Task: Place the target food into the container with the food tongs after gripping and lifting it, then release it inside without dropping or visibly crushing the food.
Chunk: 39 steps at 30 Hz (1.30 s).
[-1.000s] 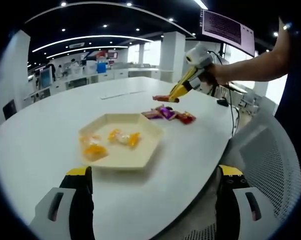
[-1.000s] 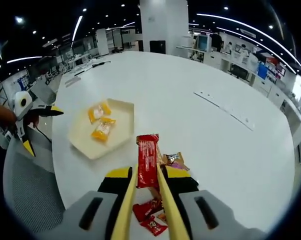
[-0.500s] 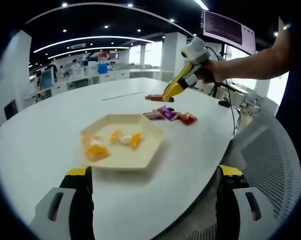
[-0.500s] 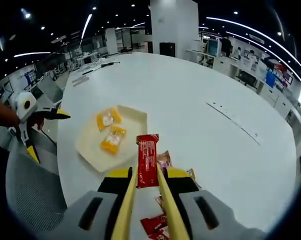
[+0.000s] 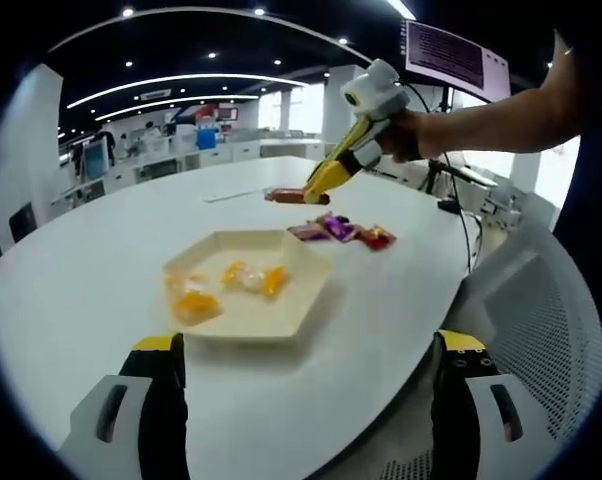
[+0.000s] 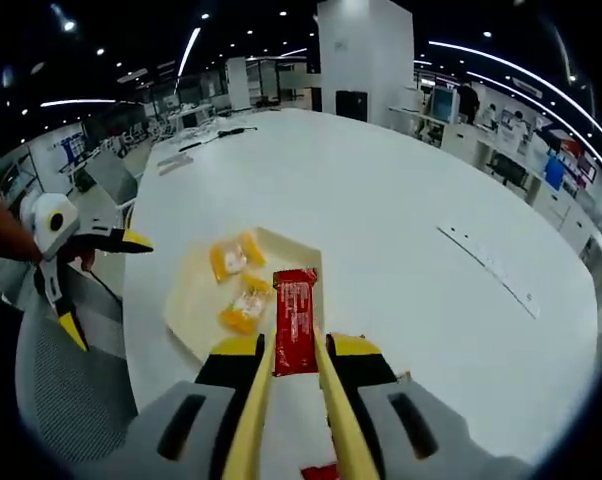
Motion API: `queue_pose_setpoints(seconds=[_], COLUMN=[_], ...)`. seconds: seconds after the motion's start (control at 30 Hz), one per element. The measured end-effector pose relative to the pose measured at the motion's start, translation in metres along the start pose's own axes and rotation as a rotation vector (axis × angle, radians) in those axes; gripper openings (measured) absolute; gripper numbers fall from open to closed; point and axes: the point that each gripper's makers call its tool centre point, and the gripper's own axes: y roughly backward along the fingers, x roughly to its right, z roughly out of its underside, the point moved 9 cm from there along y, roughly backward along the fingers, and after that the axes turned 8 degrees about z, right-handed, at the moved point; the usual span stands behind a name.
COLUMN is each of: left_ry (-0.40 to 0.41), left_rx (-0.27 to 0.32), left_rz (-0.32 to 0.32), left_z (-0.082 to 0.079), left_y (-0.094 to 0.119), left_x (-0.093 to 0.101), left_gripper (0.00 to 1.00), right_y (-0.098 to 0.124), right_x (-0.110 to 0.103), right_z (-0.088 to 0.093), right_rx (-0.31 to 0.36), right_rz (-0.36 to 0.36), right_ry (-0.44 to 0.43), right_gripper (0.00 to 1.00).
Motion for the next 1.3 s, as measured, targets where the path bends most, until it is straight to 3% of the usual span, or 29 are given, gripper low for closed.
queue_pose_setpoints(seconds=[0.43,0.53,0.8,0.9,1.3], left_ry=[-0.011,-0.014,-0.008,-0.01,-0.009], left_rx=[-0.008,-0.011,-0.01,-0.011,-0.008], left_rz=[-0.004,-0.008,-0.015,-0.013,-0.01], left_z=[0.0,0.001,0.001,0.001,0.0], left_y=[0.0,0.0,0.0,0.0,0.0], left_x=[0.0,0.0,-0.002,-0.002,-0.001], left_gripper=[0.99,0.99,0.99,0.99,0.99], right_y=[-0.023,-0.029,-0.039,-0.042,-0.034], right_x=[-0.008,-0.007,-0.006,-0.003,-0.005], right_z=[-0.035,-0.04,-0.041,-0.039,-0.04], right_rx=[0.025,0.041,0.046,0.055,0.073], right_rz=[-0.012,-0.013,-0.002,0.002,0.001], right_ry=[0.026,-0.001,0.005,-0.031,-0.023], right_gripper=[0.23,0.23,0.24,0.25,0.24])
